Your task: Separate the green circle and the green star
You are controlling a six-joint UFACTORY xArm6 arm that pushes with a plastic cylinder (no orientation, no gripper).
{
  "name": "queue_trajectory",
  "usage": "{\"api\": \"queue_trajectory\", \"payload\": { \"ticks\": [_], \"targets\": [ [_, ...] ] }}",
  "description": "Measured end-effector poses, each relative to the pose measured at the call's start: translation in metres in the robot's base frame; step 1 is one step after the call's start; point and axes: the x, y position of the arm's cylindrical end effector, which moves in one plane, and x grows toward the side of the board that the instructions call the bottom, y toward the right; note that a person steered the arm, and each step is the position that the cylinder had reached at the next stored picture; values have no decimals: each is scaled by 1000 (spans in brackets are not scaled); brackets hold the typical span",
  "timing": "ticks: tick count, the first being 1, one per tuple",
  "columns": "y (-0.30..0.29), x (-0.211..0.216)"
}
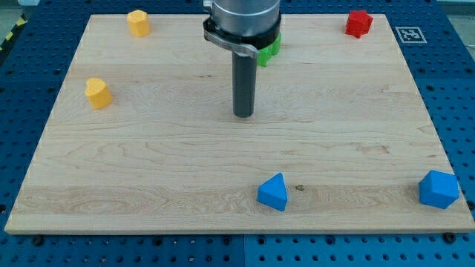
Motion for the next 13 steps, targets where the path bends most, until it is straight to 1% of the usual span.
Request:
{"api": "queue_trajectory", "payload": {
  "ticks": [2,3,5,10,11,12,13],
  "targets": [
    [-1,-1],
    [-11,-24],
    [-22,-102],
    [-22,-108],
    [-17,-124],
    [-13,-157],
    [20,-168]
  ]
}}
